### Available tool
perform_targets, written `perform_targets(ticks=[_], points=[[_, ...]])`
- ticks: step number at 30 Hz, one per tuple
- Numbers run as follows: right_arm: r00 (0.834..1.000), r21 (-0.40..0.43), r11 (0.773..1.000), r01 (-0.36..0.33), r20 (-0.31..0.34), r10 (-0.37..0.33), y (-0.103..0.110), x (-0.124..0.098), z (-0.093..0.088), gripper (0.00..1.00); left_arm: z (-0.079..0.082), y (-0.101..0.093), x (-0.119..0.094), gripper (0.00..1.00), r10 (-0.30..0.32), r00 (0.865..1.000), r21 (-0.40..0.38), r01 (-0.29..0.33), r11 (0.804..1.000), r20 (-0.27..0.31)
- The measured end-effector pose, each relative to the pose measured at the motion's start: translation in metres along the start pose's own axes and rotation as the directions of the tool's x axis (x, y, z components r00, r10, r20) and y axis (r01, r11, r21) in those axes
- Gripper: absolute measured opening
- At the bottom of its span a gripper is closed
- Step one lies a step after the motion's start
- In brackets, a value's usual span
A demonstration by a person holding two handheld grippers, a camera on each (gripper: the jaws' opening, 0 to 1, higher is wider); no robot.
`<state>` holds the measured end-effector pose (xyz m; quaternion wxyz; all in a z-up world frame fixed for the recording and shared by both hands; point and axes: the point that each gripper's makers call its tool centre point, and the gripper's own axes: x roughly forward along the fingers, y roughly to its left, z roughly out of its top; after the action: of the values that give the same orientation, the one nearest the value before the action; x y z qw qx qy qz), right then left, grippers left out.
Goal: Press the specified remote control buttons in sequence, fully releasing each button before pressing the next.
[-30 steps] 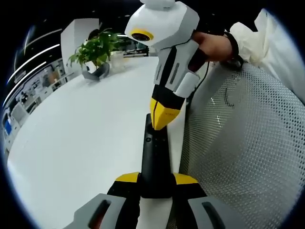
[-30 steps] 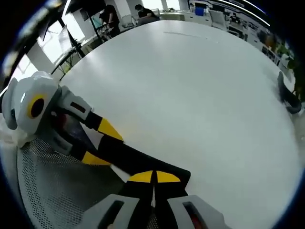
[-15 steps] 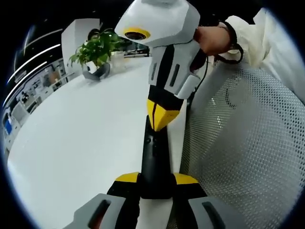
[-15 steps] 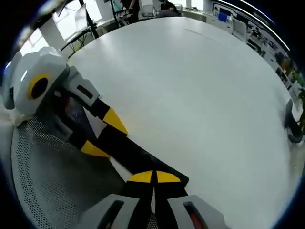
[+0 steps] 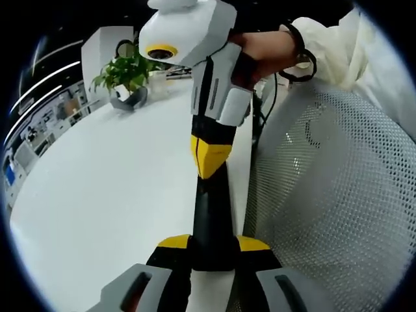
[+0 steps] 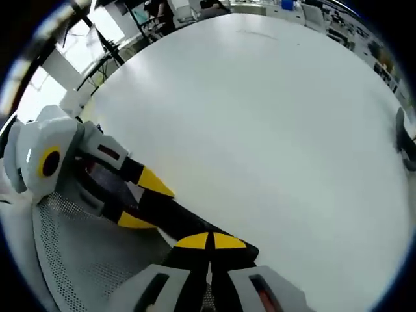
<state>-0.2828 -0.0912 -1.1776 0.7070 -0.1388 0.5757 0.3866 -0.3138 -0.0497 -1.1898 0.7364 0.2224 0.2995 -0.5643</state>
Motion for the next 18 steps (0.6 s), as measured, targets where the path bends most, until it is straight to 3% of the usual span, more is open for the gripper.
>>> perform_targets(ticks=[3, 8, 18], points=[[1.000, 0.010, 1.000, -0.028, -0.005, 0.028, 0.004, 0.002, 0.008, 0.00, 0.000, 0.000, 0.000, 0.24, 0.000, 1.000, 0.001, 0.000, 1.000, 0.000], [0.998, 0.007, 0.999, -0.054, -0.044, 0.054, 0.011, 0.008, 0.006, 0.00, 0.000, 0.000, 0.000, 0.24, 0.000, 1.000, 0.003, 0.000, 1.000, 0.000], [0.996, -0.031, 0.999, -0.038, -0.078, 0.036, 0.012, 0.014, 0.003, 0.00, 0.000, 0.001, 0.000, 0.24, 0.000, 1.000, 0.005, 0.000, 1.000, 0.000]])
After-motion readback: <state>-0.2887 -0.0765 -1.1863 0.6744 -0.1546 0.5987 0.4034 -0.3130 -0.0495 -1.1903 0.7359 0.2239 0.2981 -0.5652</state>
